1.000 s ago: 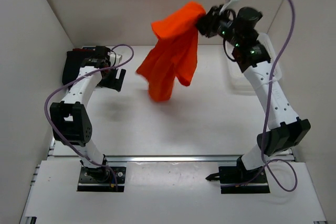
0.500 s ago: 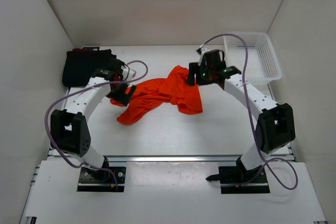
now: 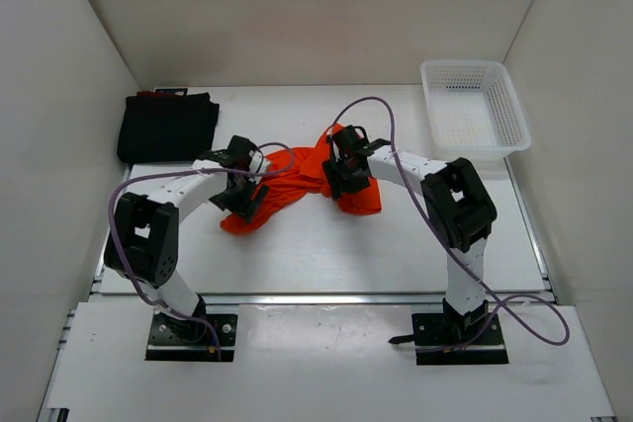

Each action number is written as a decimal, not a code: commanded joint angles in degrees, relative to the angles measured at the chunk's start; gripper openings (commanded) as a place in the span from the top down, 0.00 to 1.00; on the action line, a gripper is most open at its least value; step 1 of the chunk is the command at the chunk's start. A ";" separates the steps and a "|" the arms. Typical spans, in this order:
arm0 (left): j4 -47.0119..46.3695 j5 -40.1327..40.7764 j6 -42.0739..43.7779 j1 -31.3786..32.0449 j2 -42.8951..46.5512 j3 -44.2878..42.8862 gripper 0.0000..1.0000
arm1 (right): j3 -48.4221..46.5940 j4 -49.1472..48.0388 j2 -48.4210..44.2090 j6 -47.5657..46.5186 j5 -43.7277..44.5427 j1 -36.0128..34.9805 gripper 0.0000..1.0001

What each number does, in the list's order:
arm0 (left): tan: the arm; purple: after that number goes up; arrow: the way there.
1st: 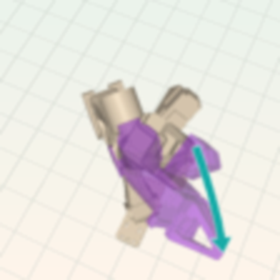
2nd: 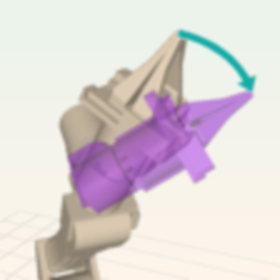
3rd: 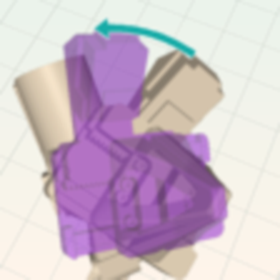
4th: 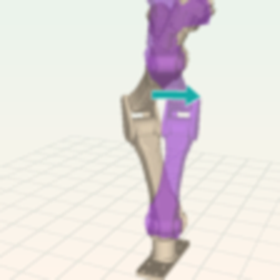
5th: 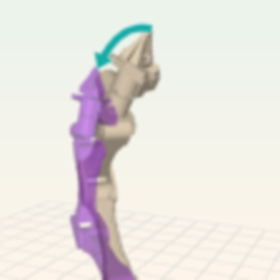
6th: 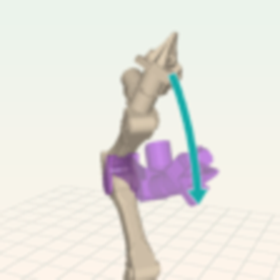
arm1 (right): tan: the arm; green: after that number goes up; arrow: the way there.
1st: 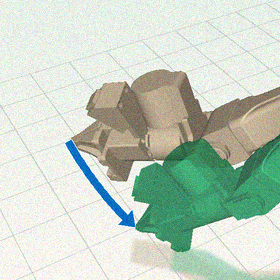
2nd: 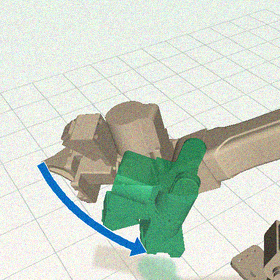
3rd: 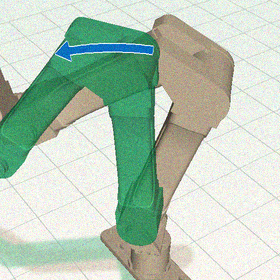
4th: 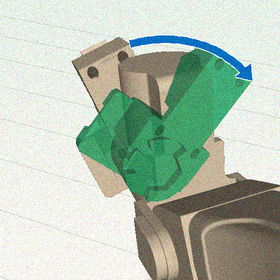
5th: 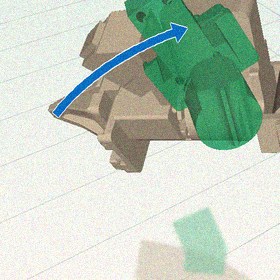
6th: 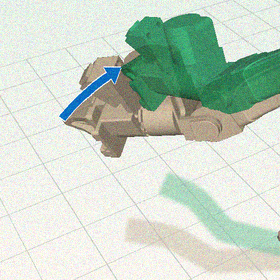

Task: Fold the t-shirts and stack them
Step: Flatten out the tshirt

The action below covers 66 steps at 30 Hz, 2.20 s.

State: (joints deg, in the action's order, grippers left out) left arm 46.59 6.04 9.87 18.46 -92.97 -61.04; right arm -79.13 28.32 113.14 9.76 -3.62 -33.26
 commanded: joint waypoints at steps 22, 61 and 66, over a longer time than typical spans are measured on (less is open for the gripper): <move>-8.17 5.47 6.65 -9.23 3.23 -35.27 1.00 | -22.92 -1.76 -18.56 9.82 -20.08 26.54 1.00; 5.47 18.18 19.67 -6.31 42.36 26.40 0.13 | 43.72 8.26 -59.98 24.95 -12.40 13.68 0.63; 5.70 12.87 12.82 -17.12 27.95 22.03 0.15 | 44.32 4.47 -49.61 24.52 -12.03 11.29 0.49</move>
State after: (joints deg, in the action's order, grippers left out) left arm 54.33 19.57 27.35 5.56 -61.47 -35.81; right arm -34.41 36.49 60.95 32.84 -18.59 -21.39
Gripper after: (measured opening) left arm 0.851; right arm 0.503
